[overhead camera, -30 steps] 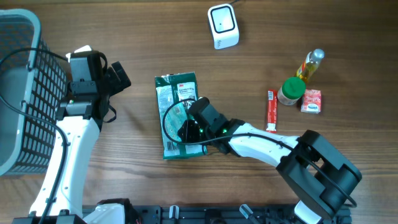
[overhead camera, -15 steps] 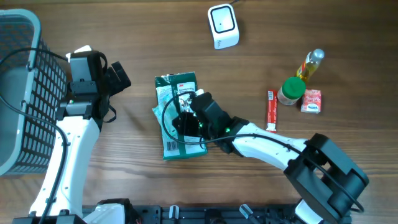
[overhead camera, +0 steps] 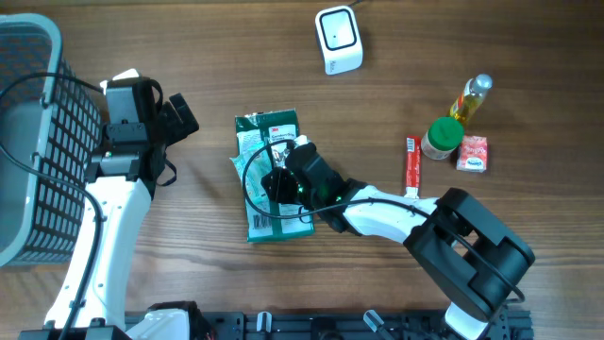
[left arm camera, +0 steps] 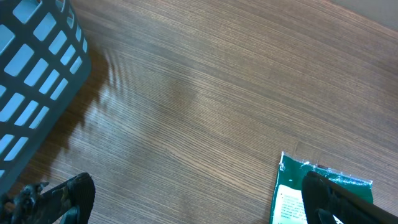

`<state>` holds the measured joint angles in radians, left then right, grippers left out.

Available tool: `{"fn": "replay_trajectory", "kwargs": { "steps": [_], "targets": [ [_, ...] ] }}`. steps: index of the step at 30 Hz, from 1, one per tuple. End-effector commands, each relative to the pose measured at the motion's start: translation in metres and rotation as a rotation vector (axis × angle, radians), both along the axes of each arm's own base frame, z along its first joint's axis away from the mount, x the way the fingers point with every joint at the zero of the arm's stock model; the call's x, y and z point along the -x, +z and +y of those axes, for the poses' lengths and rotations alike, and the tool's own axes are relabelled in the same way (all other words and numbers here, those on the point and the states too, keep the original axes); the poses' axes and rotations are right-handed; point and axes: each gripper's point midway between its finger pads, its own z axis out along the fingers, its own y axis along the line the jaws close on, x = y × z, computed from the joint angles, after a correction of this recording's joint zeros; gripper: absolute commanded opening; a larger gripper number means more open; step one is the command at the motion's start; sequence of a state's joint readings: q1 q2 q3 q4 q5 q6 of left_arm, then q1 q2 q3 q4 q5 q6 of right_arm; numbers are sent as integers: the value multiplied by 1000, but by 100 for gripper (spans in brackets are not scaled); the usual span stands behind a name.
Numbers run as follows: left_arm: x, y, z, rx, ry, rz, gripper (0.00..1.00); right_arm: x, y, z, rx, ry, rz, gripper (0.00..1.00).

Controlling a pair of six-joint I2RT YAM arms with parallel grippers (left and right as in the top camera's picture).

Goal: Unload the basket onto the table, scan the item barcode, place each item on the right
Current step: 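Grasp the clear wipes packet with the right gripper and lift it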

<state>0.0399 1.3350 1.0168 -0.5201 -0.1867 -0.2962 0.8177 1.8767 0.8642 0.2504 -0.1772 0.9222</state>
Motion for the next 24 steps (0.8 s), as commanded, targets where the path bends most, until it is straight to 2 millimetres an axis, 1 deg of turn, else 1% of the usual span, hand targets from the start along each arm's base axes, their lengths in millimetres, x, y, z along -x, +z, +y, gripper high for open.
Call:
{"fn": "replay_trajectory", "kwargs": {
  "steps": [1, 3, 4, 6, 7, 8, 9, 11, 12, 13, 14, 15, 17, 18, 20, 23, 24],
  "targets": [
    [-1, 6, 3, -15, 1, -13, 100, -1, -9, -3, 30, -14, -8, 40],
    [-1, 6, 3, -15, 1, -13, 100, -3, -15, -6, 48, -27, -10, 39],
    [-1, 6, 3, -15, 1, -13, 100, -2, -21, -6, 56, -25, 0, 30],
    [-1, 6, 3, -16, 1, -13, 100, -1, -23, -6, 58, -21, 1, 14],
    [-1, 6, 3, -16, 1, -13, 100, -3, -17, -2, 39, -2, -23, 13],
    [-1, 6, 3, -16, 1, -13, 100, -4, -5, 8, -5, 57, -71, 13],
    [-1, 6, 3, -16, 1, -13, 100, -5, 19, 20, -74, 140, -142, 17],
    [-1, 6, 3, -16, 1, -13, 100, -6, 51, 24, -141, 189, -198, 18],
    [-1, 6, 3, -15, 1, -13, 100, -2, 74, 22, -166, 263, -242, 18],
    [-1, 6, 3, -16, 1, -13, 100, 3, 92, 15, -171, 346, -289, 16],
    [-1, 6, 3, -15, 2, -13, 100, 6, 100, 8, -169, 389, -311, 10],
    [-1, 6, 3, -16, 1, -13, 100, 10, 107, -3, -155, 441, -329, 4],
    [-1, 6, 3, -16, 1, -13, 100, 14, 118, -30, -119, 543, -390, 4],
    [-1, 6, 3, -15, 1, -13, 100, 18, 126, -50, -105, 607, -435, 4],
    [-1, 6, 3, -16, 1, -13, 100, 25, 139, -82, -100, 688, -496, 4],
    [-1, 6, 3, -16, 1, -13, 100, 37, 143, -115, -52, 776, -573, 4],
    [-1, 6, 3, -15, 1, -13, 100, 39, 143, -122, -31, 795, -594, 4]
  ]
}}
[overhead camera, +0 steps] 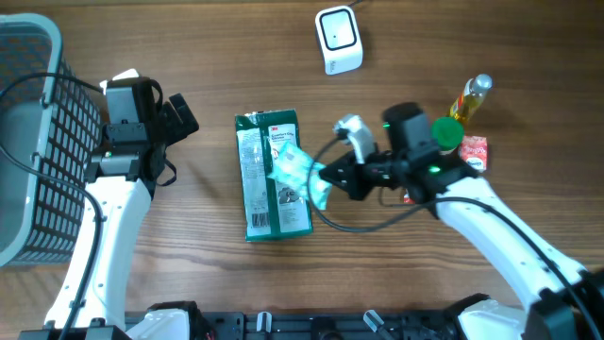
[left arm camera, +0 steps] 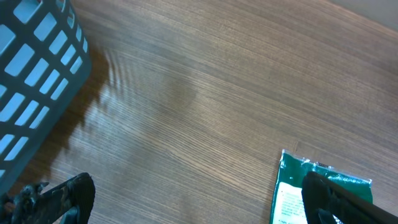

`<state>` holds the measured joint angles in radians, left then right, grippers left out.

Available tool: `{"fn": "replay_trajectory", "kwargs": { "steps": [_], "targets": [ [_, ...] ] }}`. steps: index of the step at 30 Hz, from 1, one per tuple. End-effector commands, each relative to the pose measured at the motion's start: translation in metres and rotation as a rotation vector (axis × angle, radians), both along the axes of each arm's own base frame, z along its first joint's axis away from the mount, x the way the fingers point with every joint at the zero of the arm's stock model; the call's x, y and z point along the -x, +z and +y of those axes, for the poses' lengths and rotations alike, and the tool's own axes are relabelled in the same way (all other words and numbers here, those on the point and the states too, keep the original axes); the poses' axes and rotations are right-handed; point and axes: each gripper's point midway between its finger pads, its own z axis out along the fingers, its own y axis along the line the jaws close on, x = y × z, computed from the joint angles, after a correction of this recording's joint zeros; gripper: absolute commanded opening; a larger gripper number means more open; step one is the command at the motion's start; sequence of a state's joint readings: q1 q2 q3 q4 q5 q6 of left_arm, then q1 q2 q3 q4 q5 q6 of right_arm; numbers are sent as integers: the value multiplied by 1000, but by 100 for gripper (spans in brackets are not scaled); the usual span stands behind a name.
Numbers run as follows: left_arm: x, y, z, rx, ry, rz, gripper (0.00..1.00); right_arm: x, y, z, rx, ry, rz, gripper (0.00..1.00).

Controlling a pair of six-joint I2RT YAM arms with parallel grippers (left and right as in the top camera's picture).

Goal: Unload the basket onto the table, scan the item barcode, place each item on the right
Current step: 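Grasp the clear wipes packet with the right gripper and lift it, then hold the wipes packet up in front of the white scanner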

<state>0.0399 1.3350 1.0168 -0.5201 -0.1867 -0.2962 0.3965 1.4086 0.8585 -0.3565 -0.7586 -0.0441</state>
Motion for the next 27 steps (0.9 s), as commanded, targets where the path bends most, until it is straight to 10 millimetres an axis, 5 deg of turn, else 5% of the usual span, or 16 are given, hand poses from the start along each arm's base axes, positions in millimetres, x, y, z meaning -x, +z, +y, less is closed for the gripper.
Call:
{"fn": "replay_trajectory", "kwargs": {
  "steps": [1, 13, 17, 20, 25, 27],
  "targets": [
    [-1, 6, 3, -15, 1, -13, 100, 19, 24, -12, -33, 229, -256, 4],
    [-1, 6, 3, -15, 1, -13, 100, 20, 27, -14, -25, 254, -303, 4],
    [-1, 6, 3, -15, 2, -13, 100, 3, 29, -20, 44, 178, -314, 4],
    [-1, 6, 3, -15, 1, -13, 100, -24, 57, -24, 99, 88, -374, 4],
    [-1, 6, 3, -15, 1, -13, 100, -75, 171, -53, 314, -78, -600, 4],
    [-1, 6, 3, -15, 1, -13, 100, -91, 193, -65, 401, -118, -649, 4]
  ]
}}
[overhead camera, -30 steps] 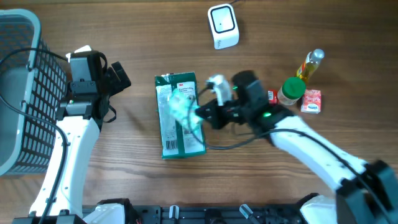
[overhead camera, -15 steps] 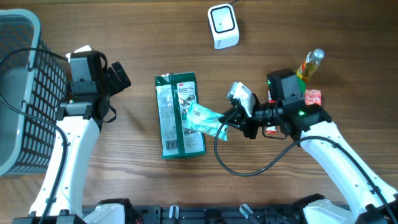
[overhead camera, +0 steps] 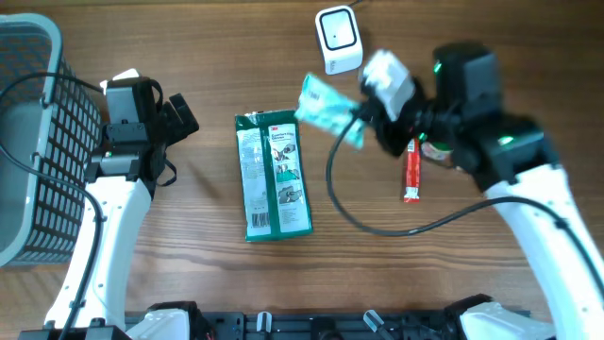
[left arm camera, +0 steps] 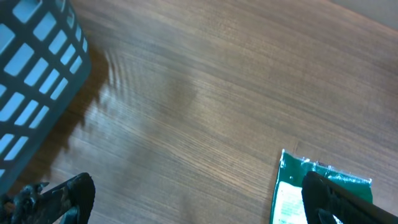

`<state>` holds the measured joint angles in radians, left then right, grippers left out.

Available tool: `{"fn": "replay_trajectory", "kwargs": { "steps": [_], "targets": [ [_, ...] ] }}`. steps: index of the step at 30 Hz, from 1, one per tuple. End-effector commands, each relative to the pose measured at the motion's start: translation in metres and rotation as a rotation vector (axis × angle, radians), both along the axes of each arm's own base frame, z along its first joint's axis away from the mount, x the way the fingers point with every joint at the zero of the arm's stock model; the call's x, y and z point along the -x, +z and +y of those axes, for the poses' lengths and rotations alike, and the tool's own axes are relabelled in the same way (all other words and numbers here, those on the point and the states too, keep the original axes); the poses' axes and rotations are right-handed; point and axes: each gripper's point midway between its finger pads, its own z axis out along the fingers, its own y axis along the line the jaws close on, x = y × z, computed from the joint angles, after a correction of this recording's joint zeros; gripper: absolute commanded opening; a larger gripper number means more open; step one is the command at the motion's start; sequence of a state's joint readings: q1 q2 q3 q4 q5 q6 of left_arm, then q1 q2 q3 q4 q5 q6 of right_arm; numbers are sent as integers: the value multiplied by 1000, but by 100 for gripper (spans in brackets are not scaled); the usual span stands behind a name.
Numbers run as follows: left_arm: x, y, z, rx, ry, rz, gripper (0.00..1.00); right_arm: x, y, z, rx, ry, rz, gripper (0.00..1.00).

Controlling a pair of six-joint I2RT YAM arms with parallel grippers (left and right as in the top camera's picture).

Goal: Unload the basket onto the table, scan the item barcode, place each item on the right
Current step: 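Hold the wipes packet up in front of the white scanner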

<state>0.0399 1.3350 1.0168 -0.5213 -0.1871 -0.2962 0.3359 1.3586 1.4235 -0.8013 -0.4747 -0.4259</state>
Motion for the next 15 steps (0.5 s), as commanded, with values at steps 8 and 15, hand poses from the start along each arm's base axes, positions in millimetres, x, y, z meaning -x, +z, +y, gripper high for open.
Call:
{"fn": "replay_trajectory", "kwargs": {
  "steps": [8, 15],
  "targets": [
    [-2, 6, 3, -15, 1, -14, 100, -130, -34, -50, 681, -193, -281, 4],
    [-2, 6, 3, -15, 1, -14, 100, -213, -91, -40, 1081, -243, -484, 4]
  ]
}}
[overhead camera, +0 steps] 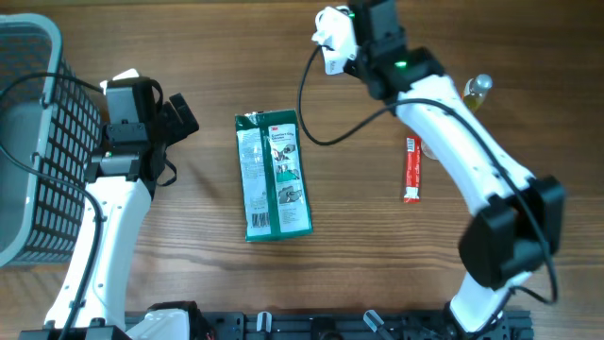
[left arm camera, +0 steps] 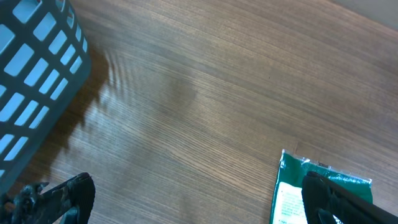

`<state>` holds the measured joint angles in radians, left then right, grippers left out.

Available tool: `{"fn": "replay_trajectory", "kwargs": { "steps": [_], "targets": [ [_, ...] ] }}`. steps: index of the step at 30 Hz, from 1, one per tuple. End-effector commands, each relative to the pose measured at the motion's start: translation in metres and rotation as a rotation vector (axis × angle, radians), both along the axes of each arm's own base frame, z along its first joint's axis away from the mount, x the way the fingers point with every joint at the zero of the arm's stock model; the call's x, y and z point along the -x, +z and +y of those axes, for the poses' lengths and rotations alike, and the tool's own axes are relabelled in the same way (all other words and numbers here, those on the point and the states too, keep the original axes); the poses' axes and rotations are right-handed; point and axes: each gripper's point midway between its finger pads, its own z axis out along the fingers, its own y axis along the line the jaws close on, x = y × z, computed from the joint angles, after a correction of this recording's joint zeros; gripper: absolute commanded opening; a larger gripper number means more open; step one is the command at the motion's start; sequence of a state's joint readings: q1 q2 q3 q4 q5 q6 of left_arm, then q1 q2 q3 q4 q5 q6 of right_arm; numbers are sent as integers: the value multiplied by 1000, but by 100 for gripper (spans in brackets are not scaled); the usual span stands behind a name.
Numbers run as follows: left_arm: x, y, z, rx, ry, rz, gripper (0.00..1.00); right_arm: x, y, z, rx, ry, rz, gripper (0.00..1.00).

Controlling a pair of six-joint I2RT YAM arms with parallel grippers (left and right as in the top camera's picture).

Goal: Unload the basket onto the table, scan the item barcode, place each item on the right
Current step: 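Hold the wipes packet up in front of the white scanner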

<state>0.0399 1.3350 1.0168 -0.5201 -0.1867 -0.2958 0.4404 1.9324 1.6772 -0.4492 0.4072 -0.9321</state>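
A green packet [overhead camera: 274, 175] lies flat mid-table; its top corner [left arm camera: 292, 190] shows in the left wrist view. My right gripper [overhead camera: 345, 42] reaches to the far edge over the white scanner [overhead camera: 331, 62], which the arm mostly covers. Its fingers are hidden there, and the pale teal sachet cannot be seen. My left gripper [overhead camera: 177, 118] hovers left of the green packet with its fingers [left arm camera: 59, 196] wide apart over bare wood, holding nothing.
A dark mesh basket [overhead camera: 33, 142] stands at the left edge, its wall [left arm camera: 31, 81] close to my left gripper. A red sachet [overhead camera: 411, 170] lies right of the green packet. A yellow bottle [overhead camera: 477, 90] peeks out behind the right arm.
My right arm has moved from just right of the scanner to directly over it. The teal sachet, then visible in the gripper, is now hidden. The left arm has not moved.
My right gripper was down on the green packet. Then it held a pale teal sachet just right of the packet, later higher and near the scanner, and now it is over the scanner. The green packet and my left arm stayed put.
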Motion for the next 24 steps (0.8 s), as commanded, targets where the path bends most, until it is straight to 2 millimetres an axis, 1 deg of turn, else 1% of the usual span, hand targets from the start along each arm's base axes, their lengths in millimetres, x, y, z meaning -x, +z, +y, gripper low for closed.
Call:
{"fn": "replay_trajectory", "kwargs": {
  "steps": [1, 3, 5, 6, 9, 12, 15, 19, 21, 22, 24],
  "targets": [
    [-1, 6, 3, -15, 1, -13, 100, -31, -4, -12, 236, -54, -115, 4],
    [-1, 6, 3, -15, 2, -13, 100, -46, -2, -12, 267, -77, -185, 4],
    [-1, 6, 3, -15, 1, -13, 100, -55, -2, -10, 252, -98, -233, 4],
    [-1, 6, 3, -15, 1, -13, 100, -57, -5, -8, 249, -98, -239, 4],
    [-1, 6, 3, -15, 1, -13, 100, -65, -29, -5, 272, -91, -226, 4],
    [-1, 6, 3, -15, 2, -13, 100, -68, -43, -3, 362, -57, -212, 4],
    [-1, 6, 3, -15, 1, -13, 100, -67, -57, -2, 450, -33, -178, 4],
    [-1, 6, 3, -15, 2, -13, 100, -64, -61, 6, 454, -17, -172, 4],
    [-1, 6, 3, -15, 1, -13, 100, -59, -69, 10, 478, 20, -133, 4],
    [-1, 6, 3, -15, 2, -13, 100, -54, -77, 11, 504, 46, -94, 4],
    [-1, 6, 3, -15, 2, -13, 100, -50, -84, 11, 517, 64, -59, 5]
  ]
}}
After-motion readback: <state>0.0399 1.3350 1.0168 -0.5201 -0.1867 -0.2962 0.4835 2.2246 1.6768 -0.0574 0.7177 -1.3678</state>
